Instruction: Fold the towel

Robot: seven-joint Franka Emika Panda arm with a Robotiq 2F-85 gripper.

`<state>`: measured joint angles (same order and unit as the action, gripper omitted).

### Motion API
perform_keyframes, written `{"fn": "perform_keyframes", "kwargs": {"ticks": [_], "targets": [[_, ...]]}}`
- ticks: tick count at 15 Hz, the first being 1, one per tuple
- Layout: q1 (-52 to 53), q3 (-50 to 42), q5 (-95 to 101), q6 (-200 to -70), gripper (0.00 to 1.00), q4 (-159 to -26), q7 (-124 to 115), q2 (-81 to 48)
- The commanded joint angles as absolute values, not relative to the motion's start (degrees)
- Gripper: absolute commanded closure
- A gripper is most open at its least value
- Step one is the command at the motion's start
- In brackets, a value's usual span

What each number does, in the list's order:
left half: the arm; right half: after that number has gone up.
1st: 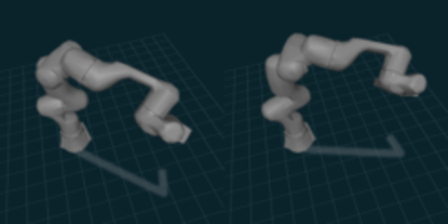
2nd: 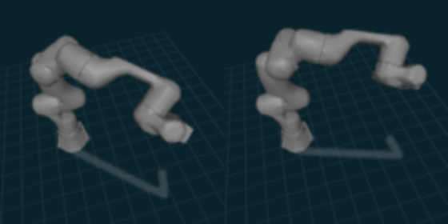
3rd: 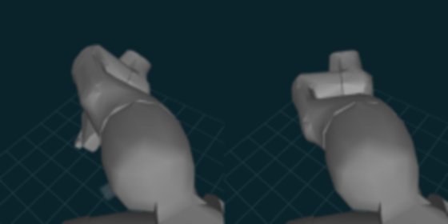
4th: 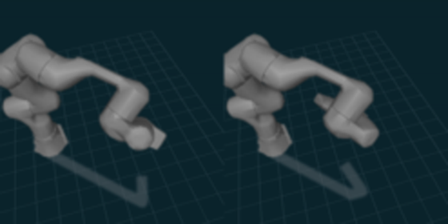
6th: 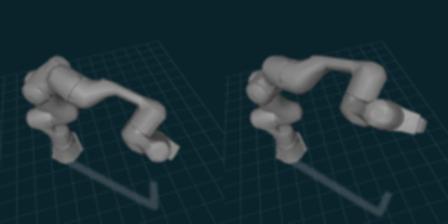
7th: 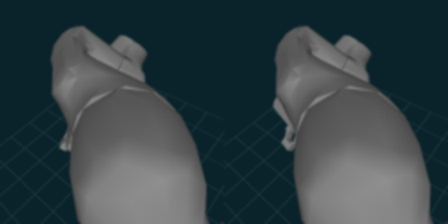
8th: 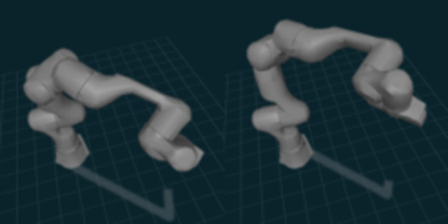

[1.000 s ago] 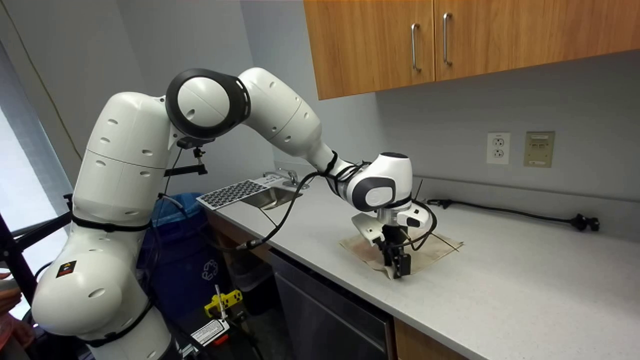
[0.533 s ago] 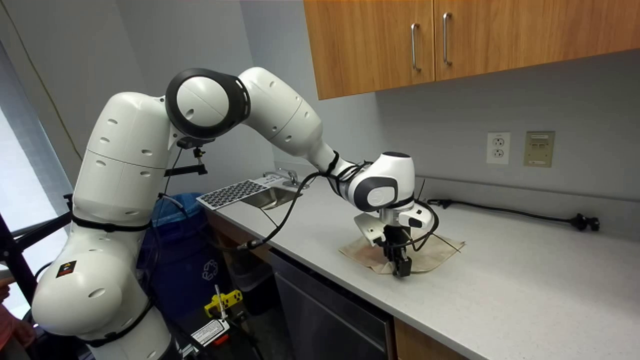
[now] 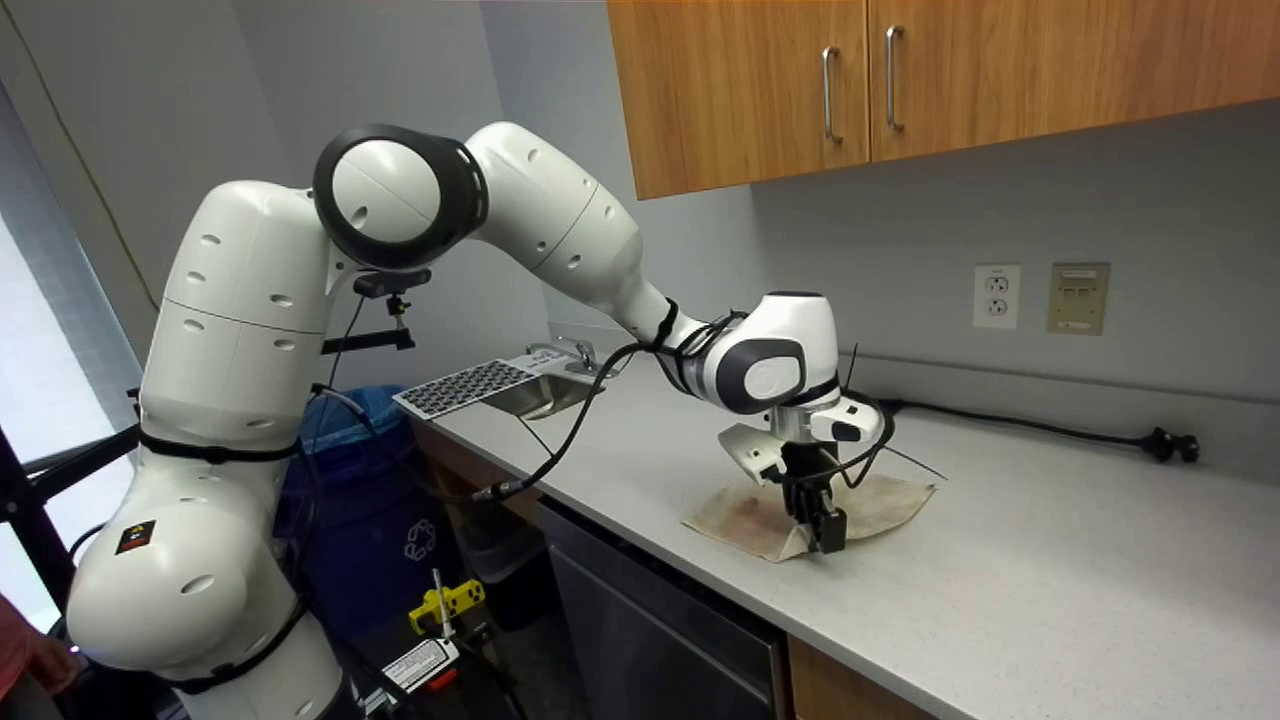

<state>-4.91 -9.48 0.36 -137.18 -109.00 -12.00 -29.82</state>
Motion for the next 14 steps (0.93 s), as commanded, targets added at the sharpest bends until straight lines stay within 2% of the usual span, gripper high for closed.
{"fn": "perform_keyframes", "kwargs": {"ticks": [1, 14], "targets": [[-3.66, -12.22, 4.81, -134.94, 0.98, -109.84, -14.69, -26.71], [-1.99, -15.43, 17.92, -127.32, 0.98, -104.09, -23.67, -27.61]]}}
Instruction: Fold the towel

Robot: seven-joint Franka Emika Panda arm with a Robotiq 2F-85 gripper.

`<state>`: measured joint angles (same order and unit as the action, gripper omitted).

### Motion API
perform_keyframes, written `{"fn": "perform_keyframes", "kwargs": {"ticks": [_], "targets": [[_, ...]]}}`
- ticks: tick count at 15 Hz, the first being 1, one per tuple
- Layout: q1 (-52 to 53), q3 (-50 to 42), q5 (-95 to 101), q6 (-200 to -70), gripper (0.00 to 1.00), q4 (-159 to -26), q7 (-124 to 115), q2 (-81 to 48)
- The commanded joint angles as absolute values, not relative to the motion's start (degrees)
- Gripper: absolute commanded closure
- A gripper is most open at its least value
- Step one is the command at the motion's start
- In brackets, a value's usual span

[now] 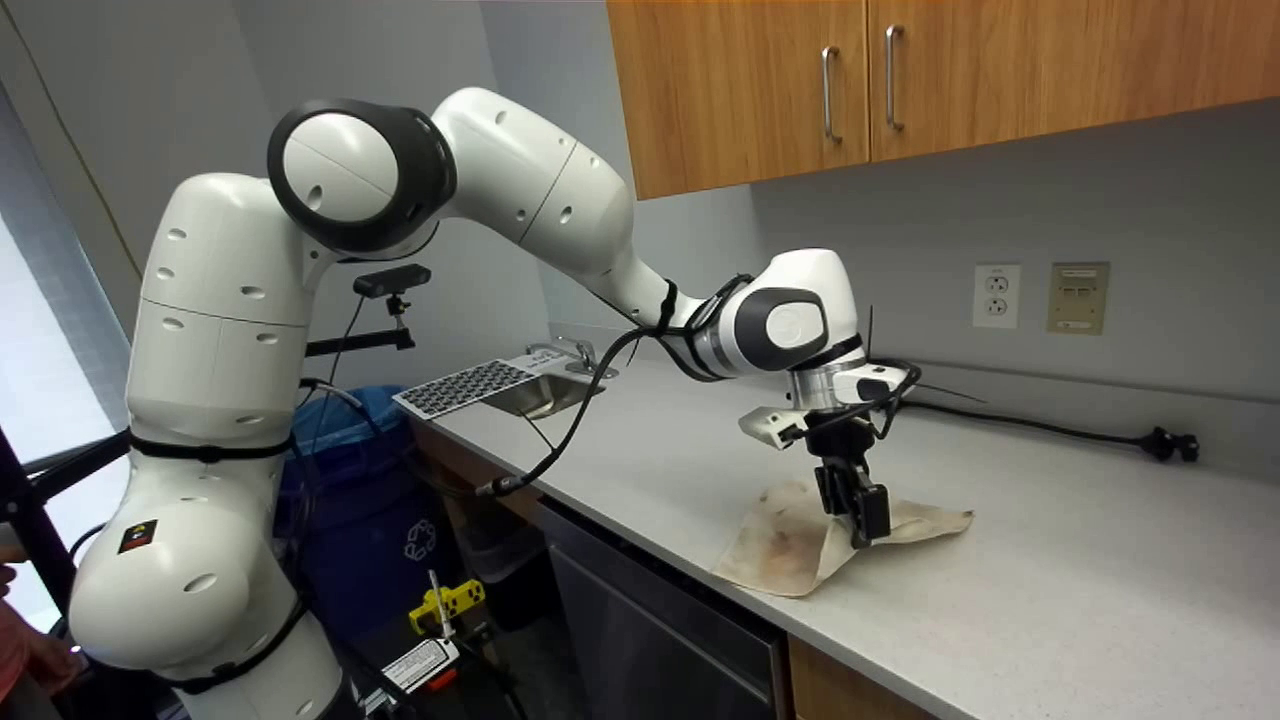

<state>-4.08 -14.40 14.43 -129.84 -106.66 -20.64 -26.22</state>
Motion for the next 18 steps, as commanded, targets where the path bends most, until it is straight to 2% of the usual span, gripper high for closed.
{"fn": "perform_keyframes", "kwargs": {"ticks": [1, 8, 18], "targets": [[-1.9, -15.01, 18.35, -127.13, 0.98, -103.86, -23.75, -27.76], [2.43, -12.42, 20.94, -125.55, 0.98, -103.27, -23.43, -27.24], [3.49, -10.74, 26.44, -136.6, 0.98, -100.8, -18.73, -29.02]]}}
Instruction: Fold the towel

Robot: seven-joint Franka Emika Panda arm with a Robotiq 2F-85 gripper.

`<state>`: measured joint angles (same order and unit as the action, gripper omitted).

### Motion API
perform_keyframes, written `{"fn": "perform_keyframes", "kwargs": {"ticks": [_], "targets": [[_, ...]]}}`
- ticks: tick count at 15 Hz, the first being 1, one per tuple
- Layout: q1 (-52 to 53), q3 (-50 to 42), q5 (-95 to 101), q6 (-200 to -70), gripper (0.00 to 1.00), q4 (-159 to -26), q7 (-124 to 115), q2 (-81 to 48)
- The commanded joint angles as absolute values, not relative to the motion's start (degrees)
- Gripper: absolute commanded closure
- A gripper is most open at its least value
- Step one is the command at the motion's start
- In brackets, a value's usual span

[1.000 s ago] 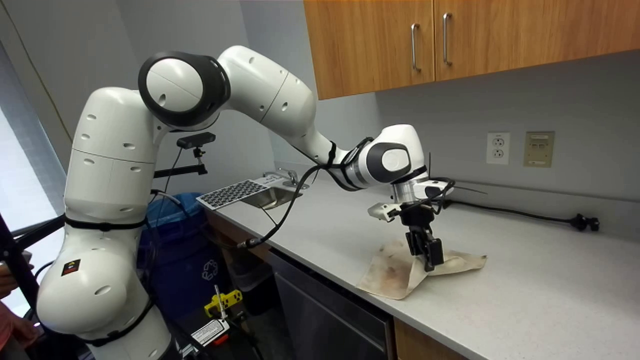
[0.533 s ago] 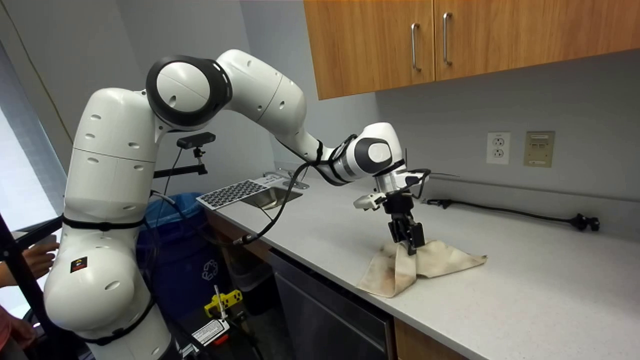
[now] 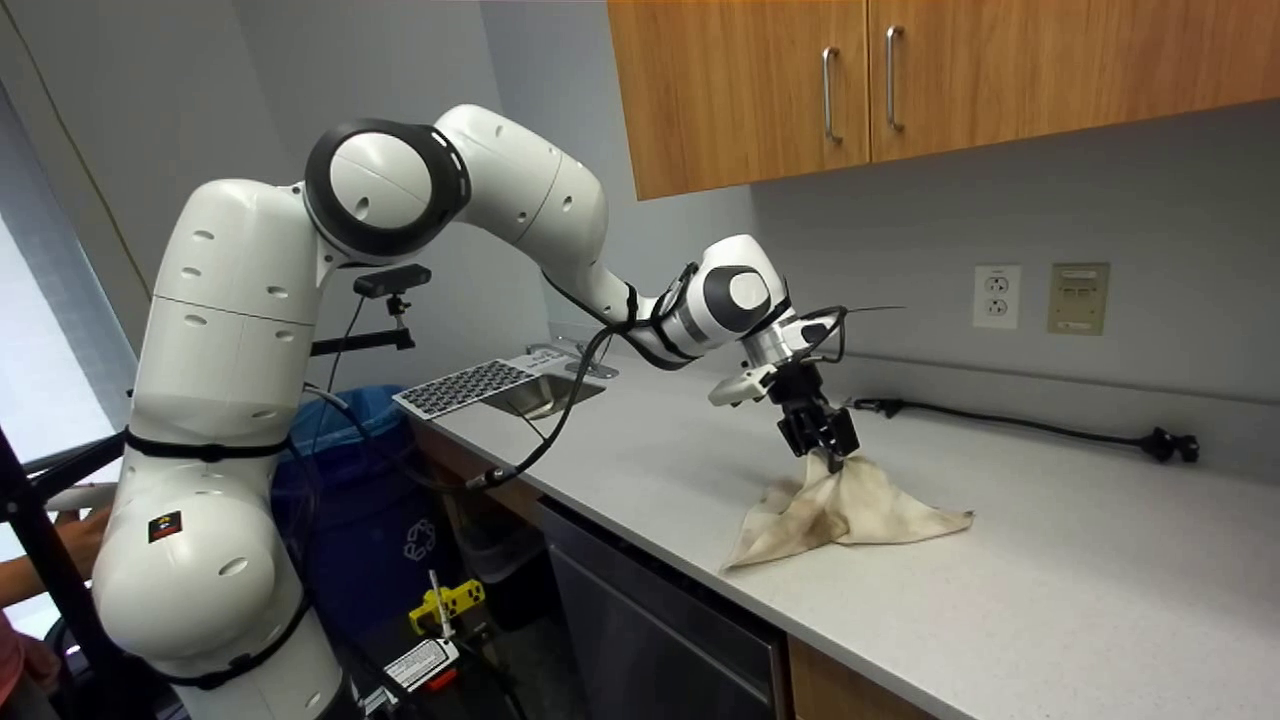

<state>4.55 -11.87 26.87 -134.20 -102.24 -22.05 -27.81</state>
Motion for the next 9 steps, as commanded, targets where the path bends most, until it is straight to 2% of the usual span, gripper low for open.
{"fn": "perform_keyframes", "kwargs": {"ticks": [1, 9], "targets": [[3.15, -10.26, 25.52, -136.88, 0.98, -100.87, -17.26, -29.11], [2.57, -6.65, 17.34, -137.15, 0.98, -97.49, -11.54, -38.53]]}}
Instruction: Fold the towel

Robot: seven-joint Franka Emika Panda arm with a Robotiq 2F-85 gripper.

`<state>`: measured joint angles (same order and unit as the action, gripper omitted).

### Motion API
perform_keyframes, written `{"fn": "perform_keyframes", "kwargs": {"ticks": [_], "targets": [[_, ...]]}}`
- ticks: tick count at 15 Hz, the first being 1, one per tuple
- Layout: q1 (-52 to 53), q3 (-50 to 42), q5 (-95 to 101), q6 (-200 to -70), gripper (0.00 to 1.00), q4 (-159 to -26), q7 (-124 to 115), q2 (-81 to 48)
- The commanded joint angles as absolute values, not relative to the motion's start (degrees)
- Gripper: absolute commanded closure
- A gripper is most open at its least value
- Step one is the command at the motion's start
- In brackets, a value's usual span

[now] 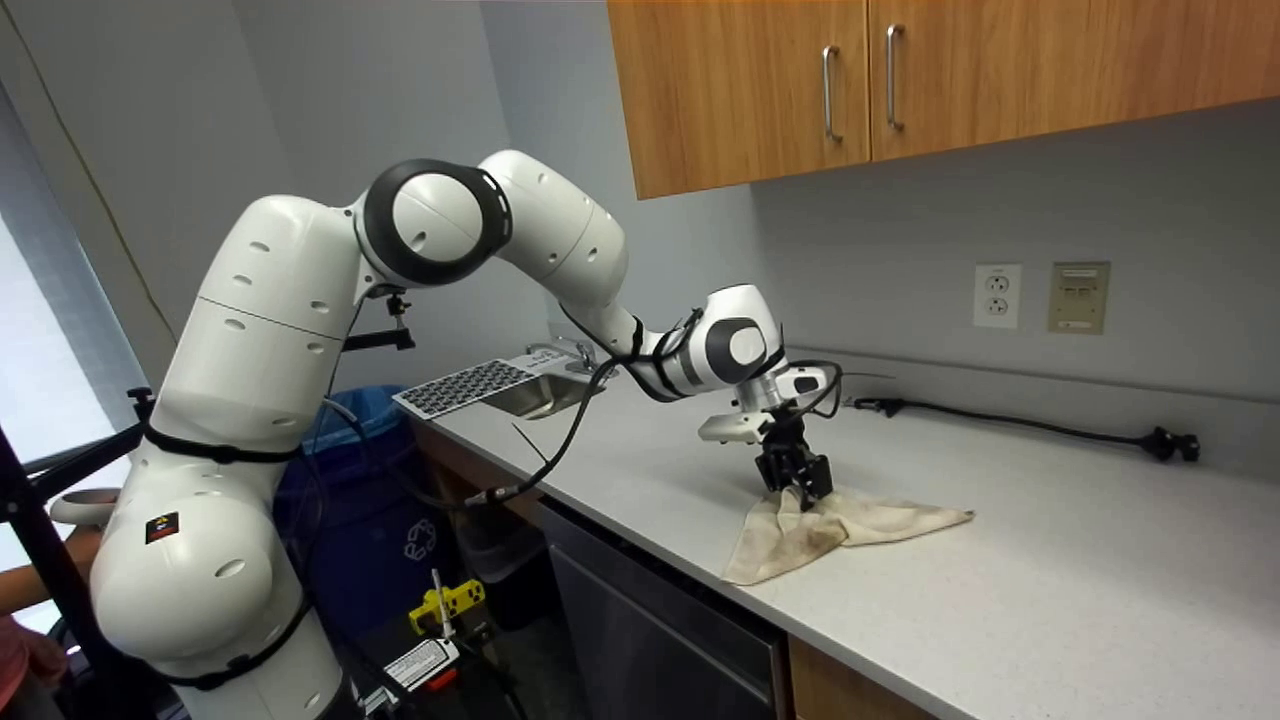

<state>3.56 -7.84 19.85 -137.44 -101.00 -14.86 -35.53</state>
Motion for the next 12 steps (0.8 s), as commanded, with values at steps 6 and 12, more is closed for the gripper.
{"fn": "perform_keyframes", "kwargs": {"ticks": [6, 12], "targets": [[2.76, -6.28, 16.49, -138.28, 0.98, -96.04, -9.98, -38.84], [2.13, -3.85, 13.58, -138.4, 0.98, -94.87, -5.85, -38.46]]}}
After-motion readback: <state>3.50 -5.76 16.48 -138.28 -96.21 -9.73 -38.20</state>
